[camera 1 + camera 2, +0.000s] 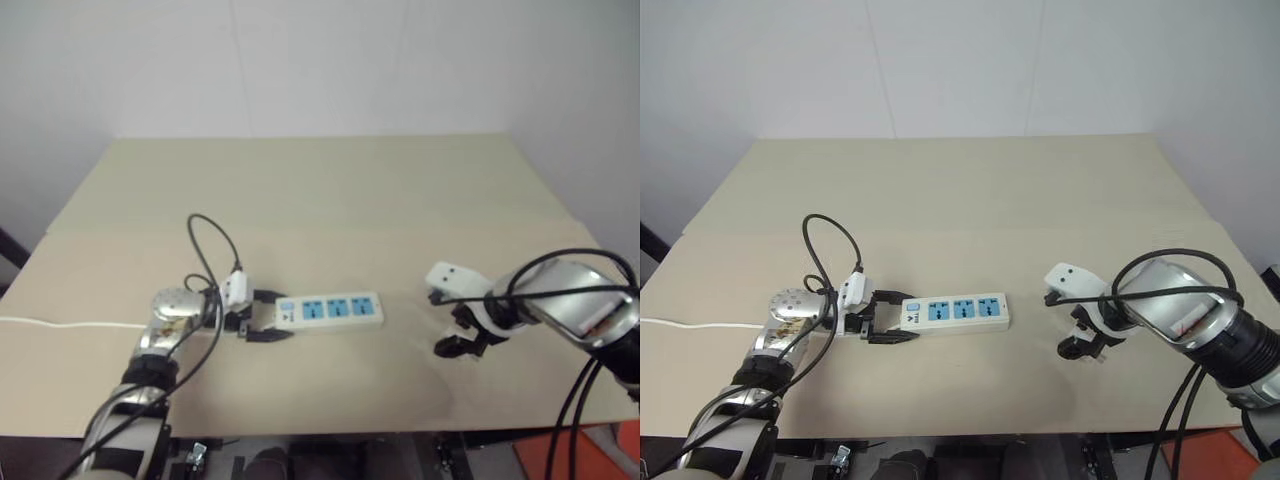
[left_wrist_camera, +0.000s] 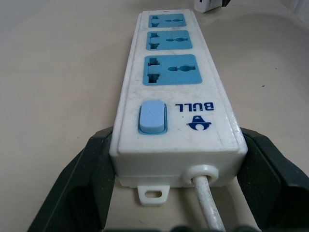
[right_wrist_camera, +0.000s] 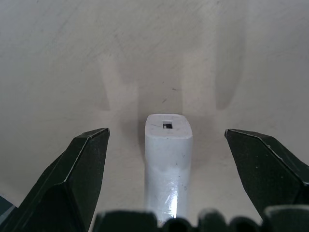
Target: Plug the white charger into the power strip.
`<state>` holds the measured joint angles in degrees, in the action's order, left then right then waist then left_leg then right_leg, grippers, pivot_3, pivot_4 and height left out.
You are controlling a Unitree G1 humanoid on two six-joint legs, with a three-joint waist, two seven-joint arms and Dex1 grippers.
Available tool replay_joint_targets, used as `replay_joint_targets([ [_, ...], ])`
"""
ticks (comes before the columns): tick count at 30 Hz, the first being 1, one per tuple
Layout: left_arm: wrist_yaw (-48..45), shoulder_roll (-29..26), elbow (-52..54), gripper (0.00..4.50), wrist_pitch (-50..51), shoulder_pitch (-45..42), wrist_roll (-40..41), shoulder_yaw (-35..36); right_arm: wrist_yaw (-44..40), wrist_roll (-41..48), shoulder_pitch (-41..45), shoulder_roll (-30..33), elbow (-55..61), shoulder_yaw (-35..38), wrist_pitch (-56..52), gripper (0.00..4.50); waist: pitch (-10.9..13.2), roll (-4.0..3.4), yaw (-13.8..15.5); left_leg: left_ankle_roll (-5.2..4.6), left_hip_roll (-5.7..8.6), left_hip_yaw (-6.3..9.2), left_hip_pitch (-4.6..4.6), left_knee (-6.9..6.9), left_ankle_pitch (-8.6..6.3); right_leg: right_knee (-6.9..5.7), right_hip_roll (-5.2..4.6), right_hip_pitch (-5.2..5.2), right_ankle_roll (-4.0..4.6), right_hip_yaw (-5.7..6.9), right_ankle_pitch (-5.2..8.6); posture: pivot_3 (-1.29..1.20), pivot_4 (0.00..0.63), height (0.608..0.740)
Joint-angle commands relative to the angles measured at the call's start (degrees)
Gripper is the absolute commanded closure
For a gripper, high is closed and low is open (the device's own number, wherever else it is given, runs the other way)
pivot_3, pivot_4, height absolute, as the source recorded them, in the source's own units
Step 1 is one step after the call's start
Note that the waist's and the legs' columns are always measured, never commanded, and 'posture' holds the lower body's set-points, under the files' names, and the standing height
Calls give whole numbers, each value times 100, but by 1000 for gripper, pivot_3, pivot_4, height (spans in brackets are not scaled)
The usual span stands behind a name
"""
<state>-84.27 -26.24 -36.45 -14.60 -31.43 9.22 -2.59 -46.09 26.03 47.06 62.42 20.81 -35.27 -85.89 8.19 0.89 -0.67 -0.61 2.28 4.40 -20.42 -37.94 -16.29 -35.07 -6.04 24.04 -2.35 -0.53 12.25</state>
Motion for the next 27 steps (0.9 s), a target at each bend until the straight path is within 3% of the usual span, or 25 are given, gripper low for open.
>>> replay_joint_targets([
  [1,41,-14,243,1233,-6,-27,144,-37,63,-24,139,-127,-43,132,-188,0,0,0,-2,0,0,0,0,0,0,0,0,0,0,0,0,0,150,740],
  [9,94,11,209,1233,-24,-34,156,-44,145,-96,188,-197,-195,76,-234,0,-1,-1,5,0,1,0,-1,0,0,0,0,1,1,0,-1,0,150,740],
  [12,149,22,226,1233,15,-43,181,-12,165,-110,162,-189,-203,61,-221,573,-1,-2,4,0,1,0,0,0,0,-1,0,0,1,0,-1,0,150,740],
  [20,99,-9,223,1233,55,-59,174,-62,147,-83,186,-207,-193,57,-280,3303,-1,-2,3,0,1,0,0,0,0,-1,0,1,1,0,-2,0,150,740],
  [25,-79,-51,217,1233,61,-86,175,-131,14,-46,243,-42,88,-2,-180,3390,-1,-2,1,0,1,0,-1,-1,0,0,0,1,1,0,-2,0,150,740],
  [27,-133,-50,171,1233,21,-117,186,-145,-100,26,271,-46,167,347,49,3390,-1,-2,-1,0,1,0,-1,-1,0,-1,0,2,1,0,-2,0,150,740],
])
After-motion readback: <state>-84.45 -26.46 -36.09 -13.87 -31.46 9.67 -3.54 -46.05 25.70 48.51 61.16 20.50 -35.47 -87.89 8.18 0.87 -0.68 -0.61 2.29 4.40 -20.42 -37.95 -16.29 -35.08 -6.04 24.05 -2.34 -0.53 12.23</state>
